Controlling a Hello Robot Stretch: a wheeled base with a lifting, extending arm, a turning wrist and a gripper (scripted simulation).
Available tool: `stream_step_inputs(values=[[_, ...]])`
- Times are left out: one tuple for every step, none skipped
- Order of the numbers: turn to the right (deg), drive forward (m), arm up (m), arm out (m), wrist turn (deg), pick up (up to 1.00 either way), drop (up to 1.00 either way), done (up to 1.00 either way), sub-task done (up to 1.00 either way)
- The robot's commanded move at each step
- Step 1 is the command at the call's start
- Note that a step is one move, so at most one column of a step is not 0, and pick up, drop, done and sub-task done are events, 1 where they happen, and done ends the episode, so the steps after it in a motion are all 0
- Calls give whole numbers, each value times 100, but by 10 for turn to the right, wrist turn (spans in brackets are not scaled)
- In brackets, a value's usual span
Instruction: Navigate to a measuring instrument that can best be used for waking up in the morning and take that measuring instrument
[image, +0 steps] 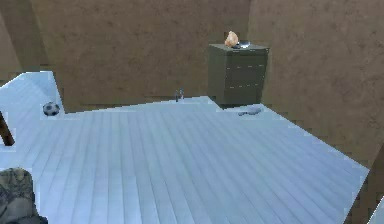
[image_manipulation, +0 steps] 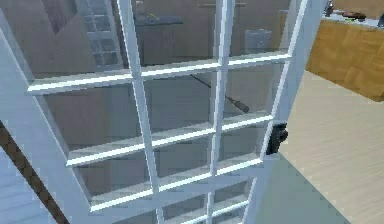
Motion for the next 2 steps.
stream_step_inputs(values=[[-120, 0, 0, 0, 0, 0, 0, 0, 0], [0, 45, 0, 0, 0, 0, 0, 0, 0]])
